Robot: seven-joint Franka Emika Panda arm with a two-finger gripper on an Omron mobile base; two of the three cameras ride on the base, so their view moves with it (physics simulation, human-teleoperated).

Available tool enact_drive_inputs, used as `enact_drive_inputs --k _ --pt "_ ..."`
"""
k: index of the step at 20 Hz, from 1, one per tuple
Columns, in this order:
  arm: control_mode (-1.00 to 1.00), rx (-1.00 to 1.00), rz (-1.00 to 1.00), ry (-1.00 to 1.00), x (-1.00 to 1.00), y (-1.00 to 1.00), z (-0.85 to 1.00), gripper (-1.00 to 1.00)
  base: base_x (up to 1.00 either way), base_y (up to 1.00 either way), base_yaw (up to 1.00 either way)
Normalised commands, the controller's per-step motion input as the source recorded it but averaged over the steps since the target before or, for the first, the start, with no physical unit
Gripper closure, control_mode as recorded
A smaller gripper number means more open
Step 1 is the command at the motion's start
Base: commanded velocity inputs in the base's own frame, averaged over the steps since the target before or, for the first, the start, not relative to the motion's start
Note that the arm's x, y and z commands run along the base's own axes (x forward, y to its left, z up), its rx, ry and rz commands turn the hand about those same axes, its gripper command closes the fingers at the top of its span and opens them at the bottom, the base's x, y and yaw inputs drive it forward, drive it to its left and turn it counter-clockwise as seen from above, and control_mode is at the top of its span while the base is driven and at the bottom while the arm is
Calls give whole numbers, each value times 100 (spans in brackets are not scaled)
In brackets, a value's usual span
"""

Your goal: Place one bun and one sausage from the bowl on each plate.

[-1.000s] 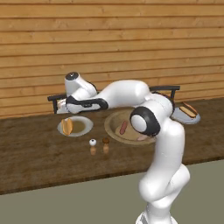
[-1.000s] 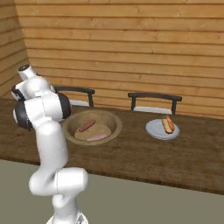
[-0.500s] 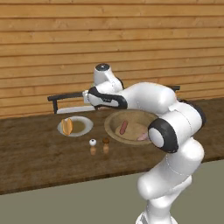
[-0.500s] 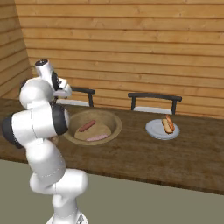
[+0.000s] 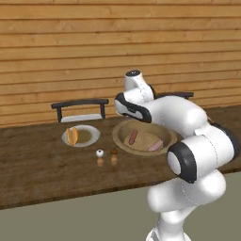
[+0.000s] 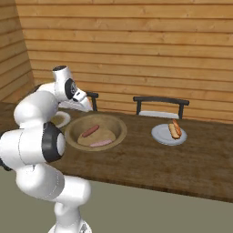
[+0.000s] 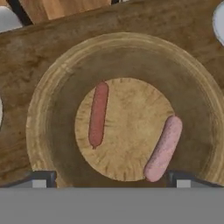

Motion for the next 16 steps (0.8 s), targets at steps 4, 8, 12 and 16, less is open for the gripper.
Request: enact_drive_inputs --k 4,8,12,16 --pt "-100 0 -37 20 -12 -100 -39 -100 0 0 0" --pt "-100 -1 -26 25 0 -70 -83 -100 0 0 0" --pt "-100 3 -14 25 0 -7 -70 -100 0 0 0" --pt "-100 0 5 25 6 2 -20 -100 0 0 0"
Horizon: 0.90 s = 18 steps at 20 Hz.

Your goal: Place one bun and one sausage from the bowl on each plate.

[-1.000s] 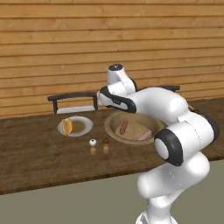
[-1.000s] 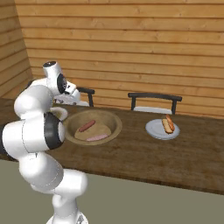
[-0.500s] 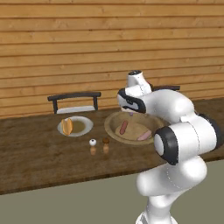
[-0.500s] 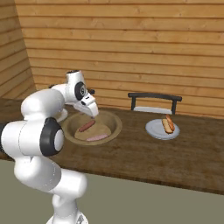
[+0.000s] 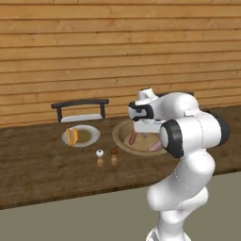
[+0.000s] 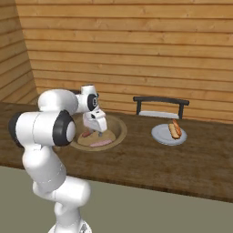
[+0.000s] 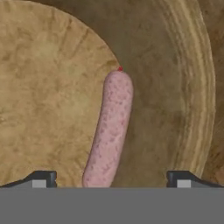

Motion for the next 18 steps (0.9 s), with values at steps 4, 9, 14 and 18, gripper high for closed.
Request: enact_drive_inputs --k 4,9,14,18 --pt "-100 -8 8 18 0 0 -46 -100 0 0 0" --pt "-100 -1 13 1 5 0 -52 -100 0 0 0" --pt "-100 0 12 11 0 -3 -50 -100 0 0 0" --pt "-100 0 2 14 0 -10 -20 -100 0 0 0"
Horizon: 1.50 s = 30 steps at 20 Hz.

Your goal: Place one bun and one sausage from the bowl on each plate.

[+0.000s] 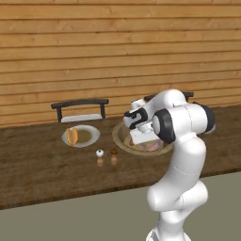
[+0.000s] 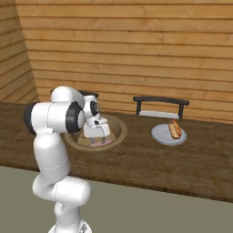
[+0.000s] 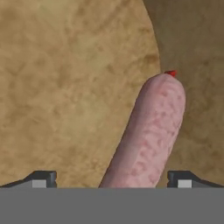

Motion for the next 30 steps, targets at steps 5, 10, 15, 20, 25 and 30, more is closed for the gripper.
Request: enact_drive_inputs --k 5,10,15,20,25,30 --pt "-100 0 0 12 0 -6 -5 -100 0 0 0" --pt "-100 0 0 10 -12 0 -27 -100 0 0 0" --pt "-100 0 0 0 -38 -3 -21 100 0 0 0" --pt "-100 0 0 -9 -59 -19 -4 100 0 0 0" --pt "-100 0 -3 -4 0 0 24 100 0 0 0" --pt "-100 3 0 -17 41 0 80 100 0 0 0"
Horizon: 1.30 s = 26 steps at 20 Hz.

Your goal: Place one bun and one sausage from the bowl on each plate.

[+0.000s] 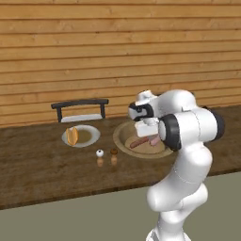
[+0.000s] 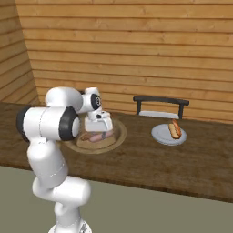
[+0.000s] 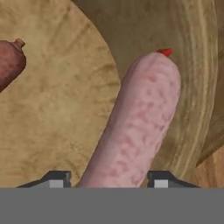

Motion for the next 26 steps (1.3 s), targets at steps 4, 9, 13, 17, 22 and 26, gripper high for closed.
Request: enact_drive_inputs --k 4,9,13,17,22,26 --pt "-100 3 10 -19 30 -38 81 100 0 0 0" --pt "-100 12 53 -35 3 -99 36 100 0 0 0" --pt "-100 12 56 -35 20 -100 1 100 0 0 0" --pt "-100 11 49 -11 6 -98 5 100 0 0 0" --pt "-100 7 38 17 38 -93 16 100 0 0 0" --pt "-100 7 34 3 62 -56 3 100 0 0 0"
